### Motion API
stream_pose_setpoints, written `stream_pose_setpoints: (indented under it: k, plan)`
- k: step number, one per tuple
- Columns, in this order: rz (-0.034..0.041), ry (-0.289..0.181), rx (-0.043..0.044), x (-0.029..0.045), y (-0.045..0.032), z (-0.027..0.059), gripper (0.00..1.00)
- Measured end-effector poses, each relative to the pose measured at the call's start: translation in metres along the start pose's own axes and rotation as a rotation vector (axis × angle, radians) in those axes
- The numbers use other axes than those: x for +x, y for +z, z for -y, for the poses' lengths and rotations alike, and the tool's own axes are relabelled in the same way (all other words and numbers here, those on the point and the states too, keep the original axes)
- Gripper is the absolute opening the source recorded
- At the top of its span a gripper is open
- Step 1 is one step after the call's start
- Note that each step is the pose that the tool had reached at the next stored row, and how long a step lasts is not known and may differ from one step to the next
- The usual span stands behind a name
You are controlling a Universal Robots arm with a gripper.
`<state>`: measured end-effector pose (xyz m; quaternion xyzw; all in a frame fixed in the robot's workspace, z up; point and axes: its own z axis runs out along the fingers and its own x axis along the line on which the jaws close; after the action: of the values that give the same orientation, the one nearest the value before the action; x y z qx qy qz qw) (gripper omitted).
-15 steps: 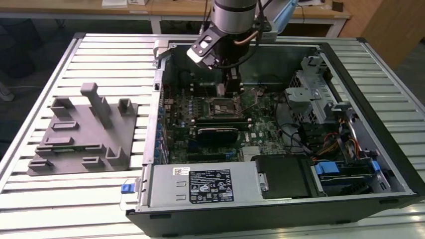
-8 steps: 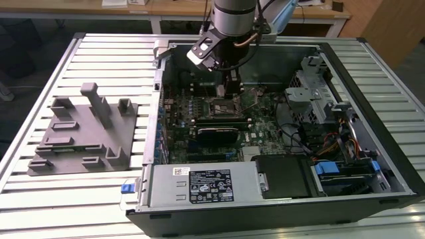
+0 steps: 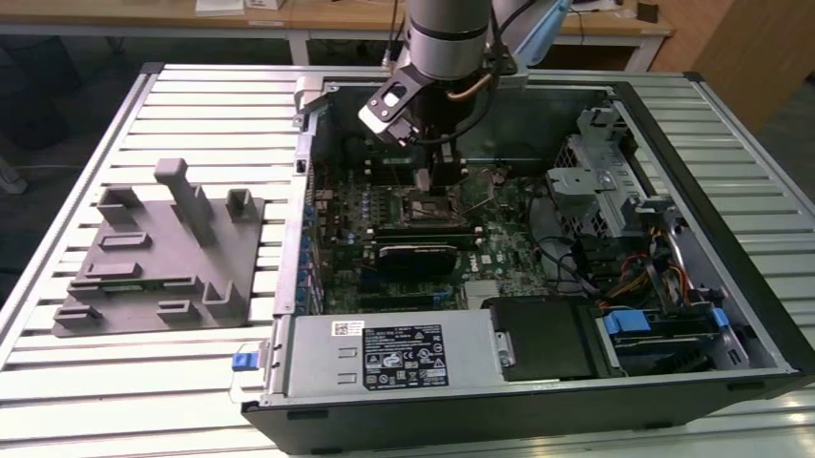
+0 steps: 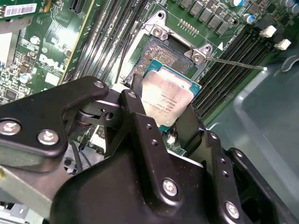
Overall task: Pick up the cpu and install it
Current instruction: 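Place the cpu into insertion slot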
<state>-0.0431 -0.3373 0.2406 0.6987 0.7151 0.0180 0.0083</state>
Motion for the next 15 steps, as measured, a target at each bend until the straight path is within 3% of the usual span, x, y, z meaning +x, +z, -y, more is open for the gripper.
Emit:
stream_pose_setpoints:
  k: [15]
  plan:
    - [0.0,0.0,0.0,-0.0004,0.0244,0.001,0.53]
